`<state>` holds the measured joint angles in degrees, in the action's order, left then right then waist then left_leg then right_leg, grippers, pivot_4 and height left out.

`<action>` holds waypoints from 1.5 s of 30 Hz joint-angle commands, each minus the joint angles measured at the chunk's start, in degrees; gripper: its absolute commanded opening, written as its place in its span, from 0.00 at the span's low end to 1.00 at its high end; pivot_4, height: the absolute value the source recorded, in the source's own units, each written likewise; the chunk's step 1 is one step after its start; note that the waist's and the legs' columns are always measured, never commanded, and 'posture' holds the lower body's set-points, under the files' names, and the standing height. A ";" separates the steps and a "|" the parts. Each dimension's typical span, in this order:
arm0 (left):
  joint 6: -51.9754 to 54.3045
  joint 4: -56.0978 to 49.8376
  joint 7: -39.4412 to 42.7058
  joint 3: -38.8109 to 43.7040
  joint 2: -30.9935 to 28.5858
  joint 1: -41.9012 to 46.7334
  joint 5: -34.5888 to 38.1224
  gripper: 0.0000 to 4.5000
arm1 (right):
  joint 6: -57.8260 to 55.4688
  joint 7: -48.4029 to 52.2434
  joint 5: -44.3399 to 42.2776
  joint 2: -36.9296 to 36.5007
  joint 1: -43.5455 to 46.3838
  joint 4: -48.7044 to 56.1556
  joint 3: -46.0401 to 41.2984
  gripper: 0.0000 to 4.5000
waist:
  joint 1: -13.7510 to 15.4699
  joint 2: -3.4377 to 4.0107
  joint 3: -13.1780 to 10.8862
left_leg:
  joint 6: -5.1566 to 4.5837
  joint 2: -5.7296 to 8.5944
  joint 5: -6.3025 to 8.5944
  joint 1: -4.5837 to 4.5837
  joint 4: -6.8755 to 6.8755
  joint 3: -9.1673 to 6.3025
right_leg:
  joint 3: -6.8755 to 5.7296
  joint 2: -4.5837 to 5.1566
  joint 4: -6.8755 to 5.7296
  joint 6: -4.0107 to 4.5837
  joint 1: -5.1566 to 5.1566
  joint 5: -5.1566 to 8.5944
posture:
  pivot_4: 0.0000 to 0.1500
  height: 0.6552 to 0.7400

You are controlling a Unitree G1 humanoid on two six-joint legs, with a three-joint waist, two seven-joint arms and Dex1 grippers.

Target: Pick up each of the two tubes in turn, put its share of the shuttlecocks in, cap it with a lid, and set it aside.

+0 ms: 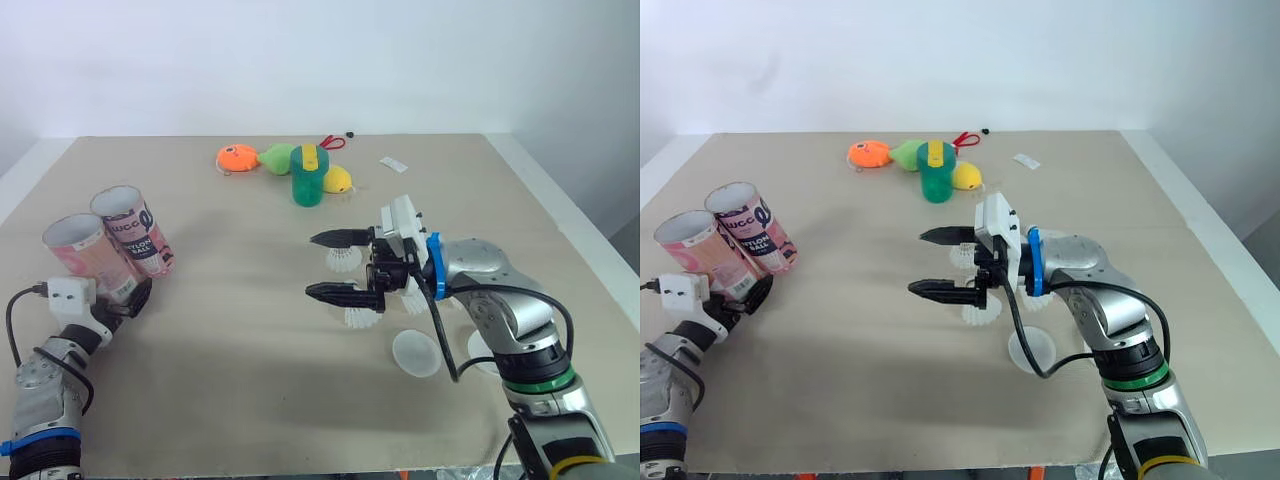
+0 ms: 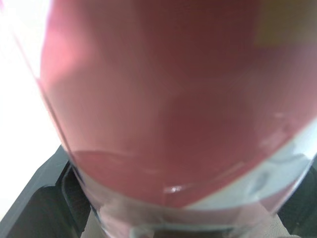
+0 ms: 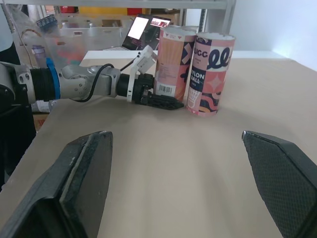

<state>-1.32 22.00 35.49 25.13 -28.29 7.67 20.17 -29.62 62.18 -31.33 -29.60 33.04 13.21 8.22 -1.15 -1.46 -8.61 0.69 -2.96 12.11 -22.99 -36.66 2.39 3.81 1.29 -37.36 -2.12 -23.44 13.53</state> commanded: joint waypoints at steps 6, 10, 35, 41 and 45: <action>0.01 0.97 0.08 -0.97 0.49 -2.33 -0.18 0.74 | 0.49 -0.25 -0.37 -0.23 -0.24 1.48 -1.06 1.00 | -0.09 0.00 0.00 | 0.00 0.00 0.00 0.00 0.03 0.04 | 0.01 0.02 0.02 0.01 -0.03 0.01 | 1.00 1.00; -0.70 -2.25 0.39 -0.05 0.58 -5.26 0.93 0.74 | 0.95 -0.82 0.42 -0.93 -1.40 2.40 -1.25 1.00 | -0.16 0.00 0.00 | 0.02 -0.03 0.01 0.00 0.12 0.12 | 0.02 0.04 0.11 0.02 -0.06 0.03 | 1.00 1.00; 18.15 -31.71 38.59 -17.21 -45.52 -12.82 -3.50 0.74 | -8.57 -18.10 -5.96 -8.96 -40.12 29.50 -9.91 1.00 | -0.69 -0.44 -0.28 | 0.68 -0.21 0.94 -0.33 0.19 0.48 | 0.21 -0.04 0.09 0.01 -0.56 1.04 | 1.00 1.00; 14.64 -26.60 44.15 -29.87 -45.43 4.20 -12.47 0.74 | 0.34 -21.28 3.30 -4.34 -42.36 23.64 -4.33 1.00 | -0.43 -0.51 -0.32 | 0.69 -0.25 0.94 -0.42 0.14 0.53 | 0.34 -0.23 0.08 0.01 -0.68 1.01 | 1.00 1.00; 13.23 -25.92 44.33 -32.91 -43.56 8.81 -15.63 0.74 | 4.29 -24.65 5.98 -0.35 -42.11 22.61 -4.30 1.00 | -0.26 -0.51 -0.32 | 0.68 -0.26 0.95 -0.49 0.15 0.49 | 0.45 -0.34 0.02 -0.28 -0.71 0.95 | 1.00 1.00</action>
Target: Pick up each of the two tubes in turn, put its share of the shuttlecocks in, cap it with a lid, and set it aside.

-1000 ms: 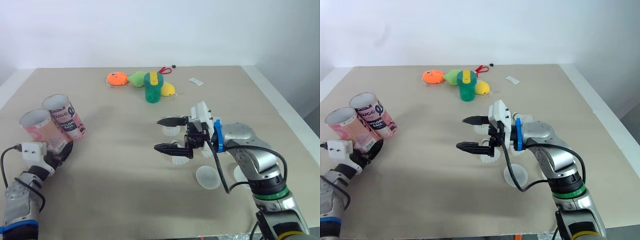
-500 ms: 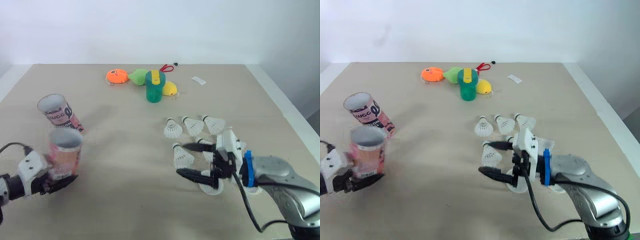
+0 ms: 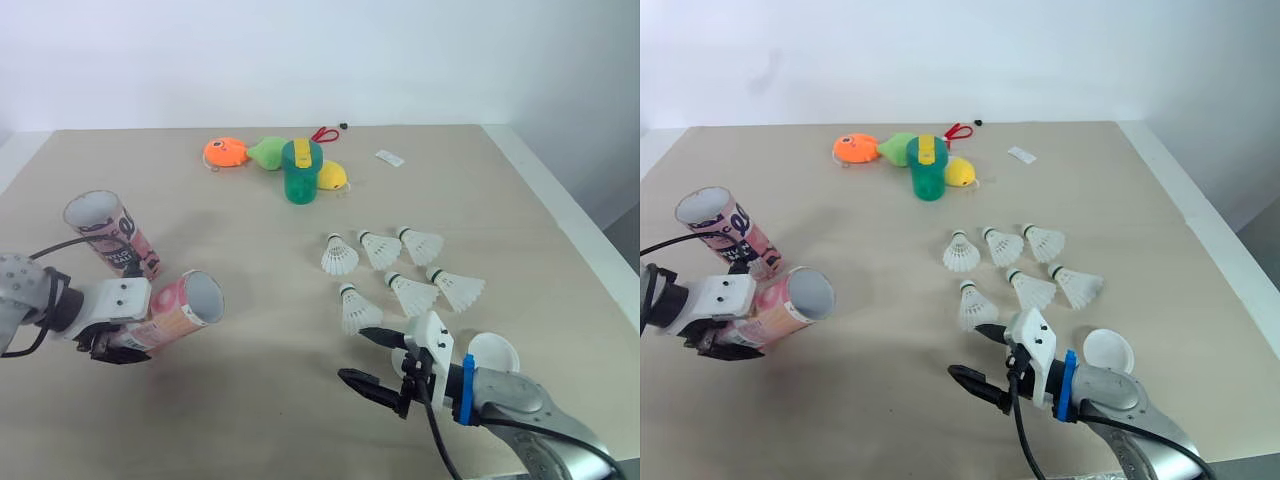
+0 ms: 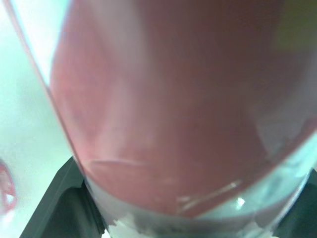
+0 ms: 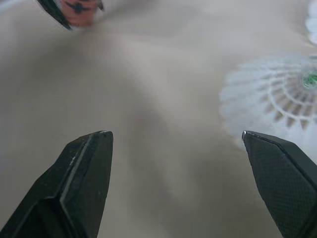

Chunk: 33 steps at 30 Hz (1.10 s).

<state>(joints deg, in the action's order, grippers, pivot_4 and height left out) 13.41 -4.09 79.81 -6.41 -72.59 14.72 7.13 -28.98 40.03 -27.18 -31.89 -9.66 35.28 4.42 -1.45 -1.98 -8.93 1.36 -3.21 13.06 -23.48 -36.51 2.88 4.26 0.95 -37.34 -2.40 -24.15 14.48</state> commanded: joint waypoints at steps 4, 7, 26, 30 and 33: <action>-2.38 -0.15 -1.49 -2.63 3.21 3.32 -4.83 0.74 | 6.32 -4.92 4.29 4.68 0.62 -0.35 -0.15 1.00 | 0.20 0.04 0.01 | 0.00 0.01 0.00 0.00 -0.04 -0.04 | 0.03 -0.02 -0.11 -0.02 0.01 0.03 | 1.00 1.00; -3.01 -0.40 -2.27 -2.91 4.51 3.23 -6.08 0.74 | 7.41 -5.75 5.57 6.04 0.88 -1.75 1.06 1.00 | 0.35 0.14 0.06 | -0.01 0.02 0.00 0.10 -0.13 -0.06 | 0.03 -0.01 -0.17 -0.04 0.13 0.02 | 1.00 1.00; 1.52 -3.70 -1.71 -1.83 8.59 2.38 -5.61 0.73 | 7.65 -9.61 5.00 13.02 4.36 -8.32 0.60 0.07 | 0.36 0.30 0.12 | -0.24 0.25 -0.18 0.25 -0.55 -0.05 | 0.04 0.28 -0.20 -0.07 0.50 -0.14 | 1.00 1.00; 1.89 -3.77 -1.42 -1.87 8.92 2.73 -5.77 0.73 | 6.93 -9.69 4.49 13.22 4.40 -8.09 0.47 0.01 | 0.36 0.30 0.12 | -0.24 0.25 -0.18 0.25 -0.55 -0.07 | 0.04 0.28 -0.20 -0.07 0.51 -0.14 | 1.00 1.00; 2.39 -4.01 -1.23 -1.87 9.23 3.00 -5.60 0.73 | 6.22 -9.64 3.67 13.17 4.32 -7.61 0.21 0.01 | 0.36 0.30 0.12 | -0.24 0.25 -0.18 0.25 -0.56 -0.08 | 0.04 0.28 -0.20 -0.08 0.53 -0.14 | 1.00 1.00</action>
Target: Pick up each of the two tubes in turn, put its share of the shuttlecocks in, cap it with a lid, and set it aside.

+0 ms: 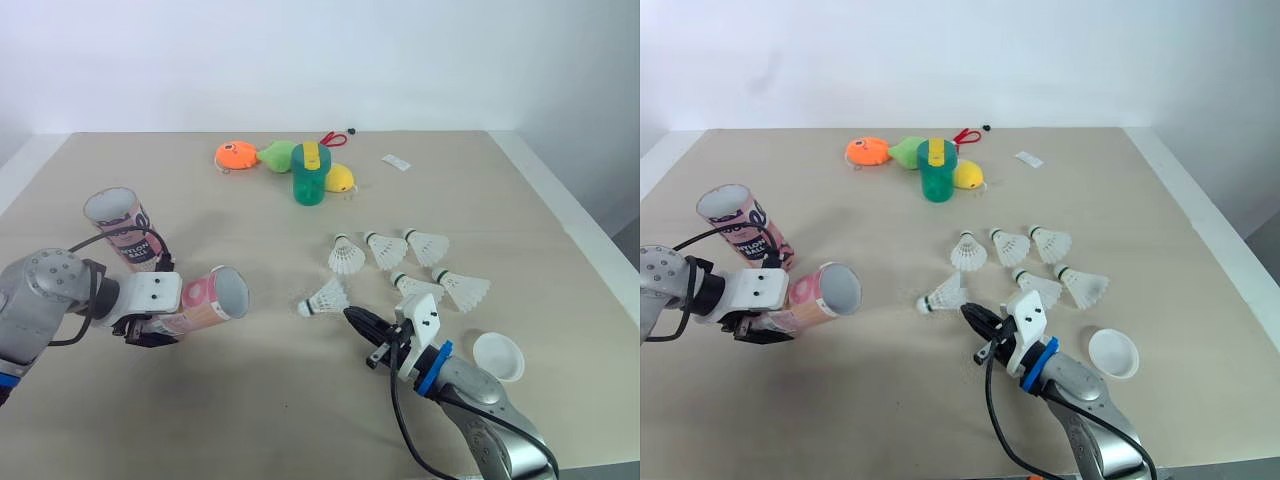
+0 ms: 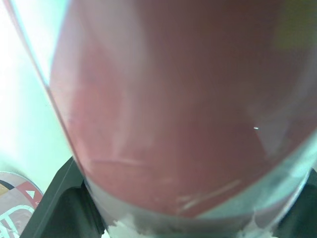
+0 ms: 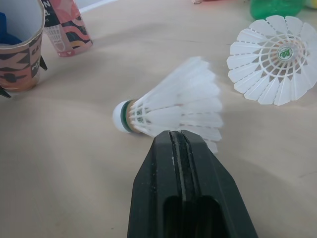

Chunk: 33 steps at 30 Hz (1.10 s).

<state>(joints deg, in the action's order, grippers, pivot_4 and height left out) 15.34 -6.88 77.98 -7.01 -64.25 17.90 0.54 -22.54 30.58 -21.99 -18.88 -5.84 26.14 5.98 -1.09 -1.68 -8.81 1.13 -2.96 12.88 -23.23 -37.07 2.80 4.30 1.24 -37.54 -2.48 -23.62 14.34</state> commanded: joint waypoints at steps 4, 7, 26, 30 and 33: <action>0.69 -1.22 0.44 -1.51 1.27 0.08 0.69 0.73 | -0.85 1.44 -3.66 -0.88 0.26 3.05 -1.99 0.01 | 0.00 0.00 0.00 | 0.00 0.01 0.00 0.00 -0.04 -0.01 | 0.00 0.01 0.00 -0.02 0.03 -0.01 | 1.00 1.00; 0.97 -1.42 0.25 -1.74 1.55 0.14 0.41 0.73 | -1.85 3.21 -5.65 -2.56 1.74 4.37 -2.72 0.01 | -0.01 0.01 0.00 | -0.01 0.02 0.00 0.00 -0.10 -0.02 | 0.00 0.02 0.00 -0.05 0.06 -0.03 | 1.00 1.00; 3.07 -3.79 -0.93 -0.34 1.51 -1.84 0.96 0.73 | 0.43 7.46 -0.75 -4.93 6.28 -5.63 0.83 0.14 | -0.07 0.01 0.00 | -0.03 0.03 0.02 0.01 -0.27 -0.06 | -0.01 0.02 0.00 -0.11 0.15 -0.08 | 1.00 1.00; 3.45 -4.06 -1.15 -0.26 1.60 -2.00 1.00 0.73 | 0.20 7.37 -0.51 -3.85 8.05 -6.10 1.18 0.50 | -0.07 0.01 0.00 | -0.03 0.04 0.02 0.00 -0.28 -0.05 | -0.01 0.03 0.00 -0.12 0.14 -0.09 | 1.00 1.00; 3.64 -3.97 -1.27 -0.26 1.68 -1.85 0.93 0.73 | -0.13 7.51 -0.37 -3.67 9.00 -6.45 1.11 0.83 | -0.07 0.01 0.00 | -0.04 0.04 0.02 0.00 -0.27 -0.06 | -0.01 0.03 0.00 -0.14 0.14 -0.07 | 1.00 1.00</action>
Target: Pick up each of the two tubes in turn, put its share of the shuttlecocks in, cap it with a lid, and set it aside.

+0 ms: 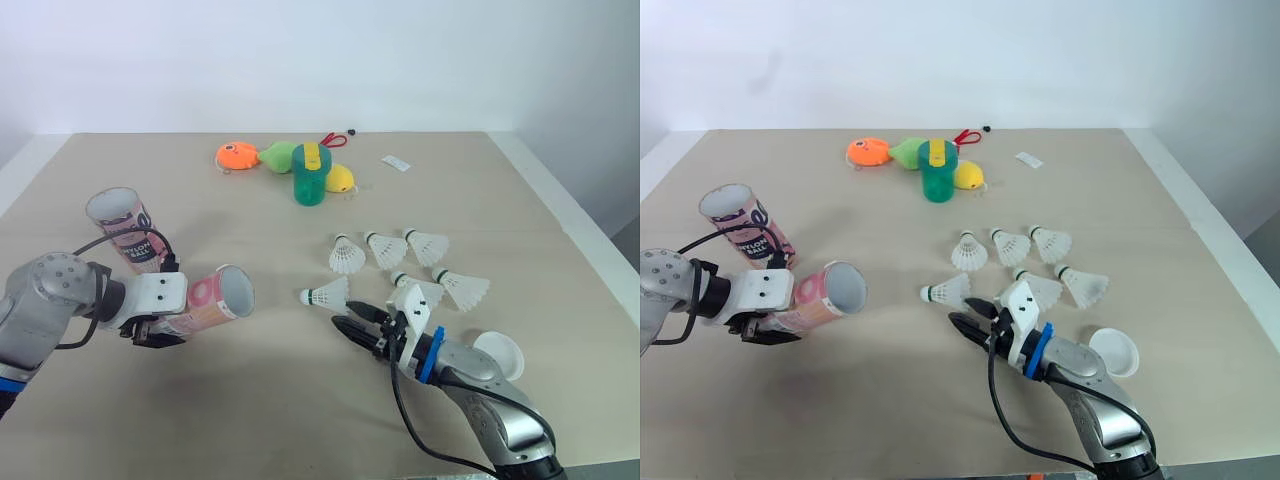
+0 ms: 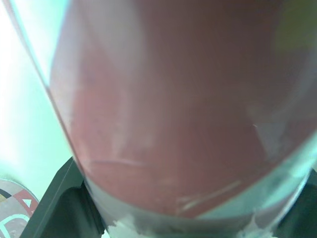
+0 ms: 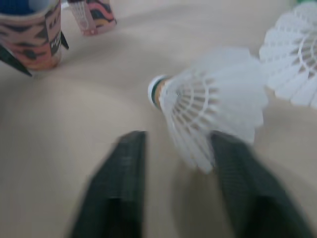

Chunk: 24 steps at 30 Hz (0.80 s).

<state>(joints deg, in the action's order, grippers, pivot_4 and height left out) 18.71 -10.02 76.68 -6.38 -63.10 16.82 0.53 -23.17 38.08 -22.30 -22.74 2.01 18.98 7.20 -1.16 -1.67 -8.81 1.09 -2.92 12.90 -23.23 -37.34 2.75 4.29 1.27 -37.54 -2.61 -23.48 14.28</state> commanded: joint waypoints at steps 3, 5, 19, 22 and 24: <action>0.52 -0.91 -0.10 -0.81 0.60 -0.77 0.96 0.73 | 0.08 0.09 -0.03 0.51 2.30 0.39 0.09 0.83 | 0.00 0.00 0.00 | 0.00 0.00 0.00 0.00 0.00 0.00 | 0.00 0.00 0.00 0.00 0.00 0.00 | 1.00 1.00; 0.70 -1.11 -0.18 -0.75 0.63 -0.90 1.05 0.73 | -0.30 0.08 0.00 0.87 3.09 0.39 0.54 0.83 | 0.00 0.00 0.00 | 0.00 0.00 0.00 0.00 0.00 0.00 | 0.00 -0.01 0.00 0.01 0.00 0.00 | 1.00 1.00; 2.54 -2.76 -1.61 0.01 0.81 -2.31 1.78 0.73 | -1.31 1.37 0.57 0.54 4.96 -0.79 1.94 0.01 | 0.01 0.00 0.00 | -0.01 0.01 0.00 0.00 0.00 -0.01 | 0.00 0.01 -0.01 -0.01 0.00 0.01 | 1.00 1.00; 2.90 -2.68 -1.62 -0.23 0.96 -2.07 1.77 0.73 | -2.58 3.76 -3.02 -0.34 9.55 2.06 -0.19 0.01 | -0.02 0.05 -0.03 | -0.01 0.01 0.01 0.00 0.00 0.00 | 0.01 0.01 -0.01 -0.01 0.00 0.01 | 1.00 1.00; 2.97 -2.38 -1.55 -0.55 1.11 -1.66 1.64 0.73 | -5.44 6.55 -6.52 -1.91 15.67 5.22 -0.82 0.01 | -0.04 0.17 -0.11 | -0.01 0.00 0.00 0.00 -0.06 0.02 | 0.01 0.00 -0.02 0.00 -0.02 -0.06 | 1.00 1.00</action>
<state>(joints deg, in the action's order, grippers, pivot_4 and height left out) 21.58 -11.80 74.89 -5.41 -62.91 15.45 1.13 -26.99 41.90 -24.65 -23.70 12.54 18.47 8.68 -1.20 -1.50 -8.93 1.08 -2.92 12.90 -23.25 -37.41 2.79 4.30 1.27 -37.56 -2.61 -23.51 14.19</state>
